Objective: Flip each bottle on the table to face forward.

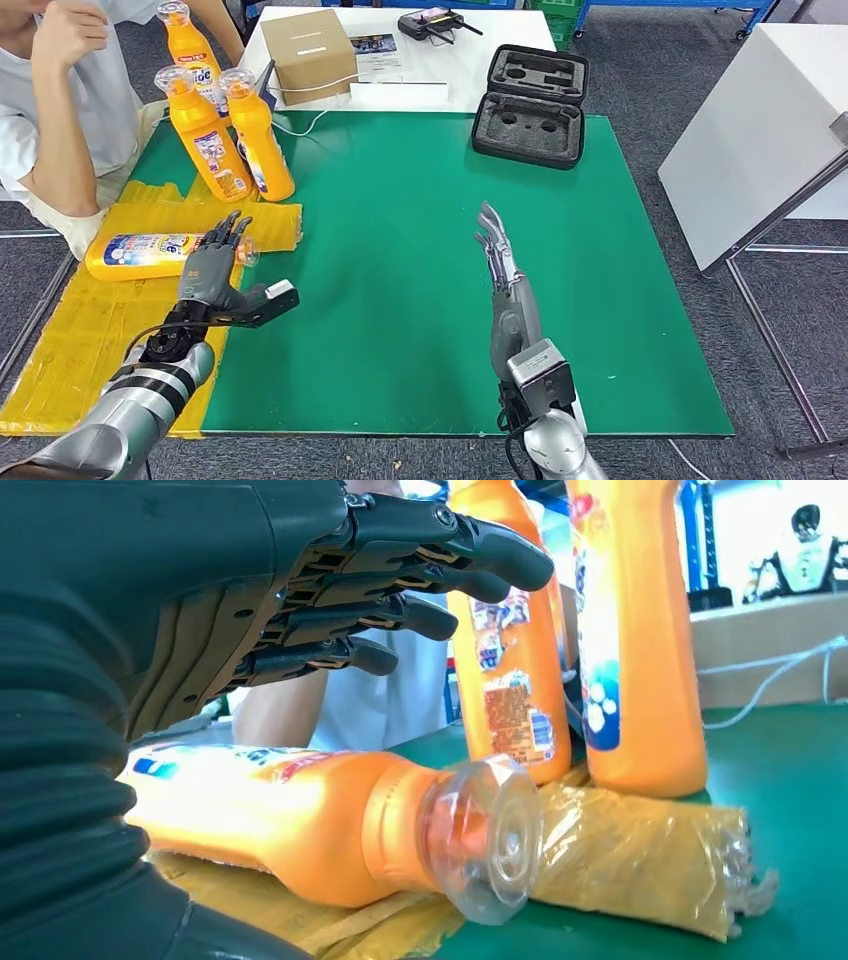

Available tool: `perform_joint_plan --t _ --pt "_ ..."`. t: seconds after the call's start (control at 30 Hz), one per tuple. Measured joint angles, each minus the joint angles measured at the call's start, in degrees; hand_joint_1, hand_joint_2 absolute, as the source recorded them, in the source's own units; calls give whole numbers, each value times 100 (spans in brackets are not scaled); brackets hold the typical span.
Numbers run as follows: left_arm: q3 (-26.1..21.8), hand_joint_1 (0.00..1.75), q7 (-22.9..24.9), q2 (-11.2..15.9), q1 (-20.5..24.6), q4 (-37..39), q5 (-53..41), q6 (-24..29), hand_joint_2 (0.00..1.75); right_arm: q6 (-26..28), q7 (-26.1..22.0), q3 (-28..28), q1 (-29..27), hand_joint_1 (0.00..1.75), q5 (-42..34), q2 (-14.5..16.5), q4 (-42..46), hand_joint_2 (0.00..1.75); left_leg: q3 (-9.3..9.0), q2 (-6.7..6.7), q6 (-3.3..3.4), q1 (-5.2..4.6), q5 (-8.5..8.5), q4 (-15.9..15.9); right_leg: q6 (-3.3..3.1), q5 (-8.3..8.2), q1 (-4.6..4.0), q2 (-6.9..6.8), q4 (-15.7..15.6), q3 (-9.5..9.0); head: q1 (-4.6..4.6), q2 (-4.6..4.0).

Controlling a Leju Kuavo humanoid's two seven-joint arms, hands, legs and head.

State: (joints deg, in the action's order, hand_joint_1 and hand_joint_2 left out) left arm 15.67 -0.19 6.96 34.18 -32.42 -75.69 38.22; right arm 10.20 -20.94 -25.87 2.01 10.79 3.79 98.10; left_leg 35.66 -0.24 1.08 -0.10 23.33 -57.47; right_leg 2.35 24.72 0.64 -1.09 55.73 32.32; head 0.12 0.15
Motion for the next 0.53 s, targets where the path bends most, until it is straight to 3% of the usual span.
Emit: perform_joint_plan --t 0.2,0.3,0.43,0.53 --pt "-129 0 -24 -25 -138 -285 6 7 175 3 0 3 -16 0 4 -4 -1 0 0 -1 0 3 -1 0 0 0 -2 0 2 0 0 0" --pt "-262 0 -397 -102 -379 -690 148 115 175 10 12 16 -65 0 25 -6 -1 0 -1 1 0 2 -1 0 0 0 0 0 2 1 -1 0" --pt "-555 0 -1585 -448 -1387 -2474 1243 211 175 -30 90 170 -363 0 -68 -40 44 0 2 -4 5 -12 12 -1 -2 7 11 -1 -1 -1 0 0" --pt "-422 0 -1933 -606 -2176 -3640 2188 155 175 -105 118 323 -629 0 -205 -70 113 0 2 6 15 -22 31 0 -2 11 17 6 -6 3 0 0"
